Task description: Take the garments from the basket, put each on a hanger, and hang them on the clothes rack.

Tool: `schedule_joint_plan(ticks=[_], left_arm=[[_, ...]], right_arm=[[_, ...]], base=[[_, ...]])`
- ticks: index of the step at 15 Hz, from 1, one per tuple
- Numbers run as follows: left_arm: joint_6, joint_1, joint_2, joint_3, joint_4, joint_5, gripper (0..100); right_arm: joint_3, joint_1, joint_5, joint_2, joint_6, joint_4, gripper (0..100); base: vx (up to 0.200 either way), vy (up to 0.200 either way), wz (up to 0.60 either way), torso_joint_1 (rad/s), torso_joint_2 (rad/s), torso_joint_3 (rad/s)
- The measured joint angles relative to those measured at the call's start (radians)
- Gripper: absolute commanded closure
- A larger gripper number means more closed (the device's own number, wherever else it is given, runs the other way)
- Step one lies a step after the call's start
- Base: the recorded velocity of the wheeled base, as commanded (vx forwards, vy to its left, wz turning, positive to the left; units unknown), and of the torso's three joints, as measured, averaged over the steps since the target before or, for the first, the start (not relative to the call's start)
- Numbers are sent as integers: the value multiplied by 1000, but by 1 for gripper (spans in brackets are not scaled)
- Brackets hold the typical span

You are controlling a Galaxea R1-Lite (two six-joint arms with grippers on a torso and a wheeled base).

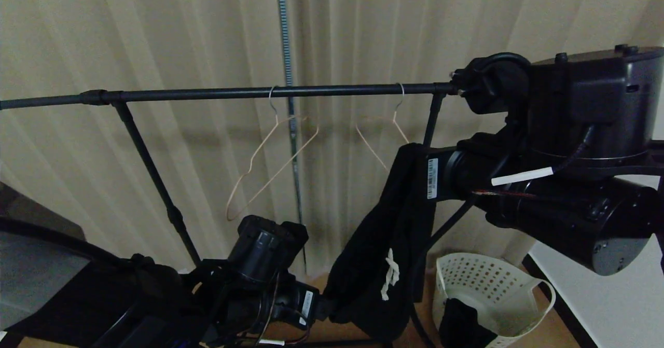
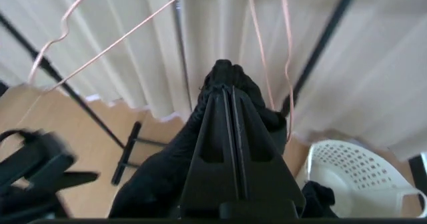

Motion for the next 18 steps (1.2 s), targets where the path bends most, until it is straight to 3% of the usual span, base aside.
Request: schedule_joint_plan(ticks=[1, 2, 7, 12, 18], left_arm=[[0, -1, -12, 14, -1, 0, 0], [0, 0, -26, 30, 0, 0, 100], [2, 0, -105, 84, -10, -1, 100], [5, 27, -184, 71, -10, 0, 100], [27, 67, -266, 22, -10, -1, 100]], right_arm=[[9, -23, 1, -7, 7, -1, 100], [18, -44, 3, -13, 13, 0, 100], [123, -109, 8, -49, 19, -105, 100], [340, -159, 35, -72, 0, -283, 100], [427, -190, 42, -73, -53, -286, 100]], base=[[0, 0, 0, 0, 0, 0], [0, 0, 0, 0, 0, 0], [0, 0, 0, 0, 0, 0], [0, 0, 0, 0, 0, 0], [0, 0, 0, 0, 0, 0]])
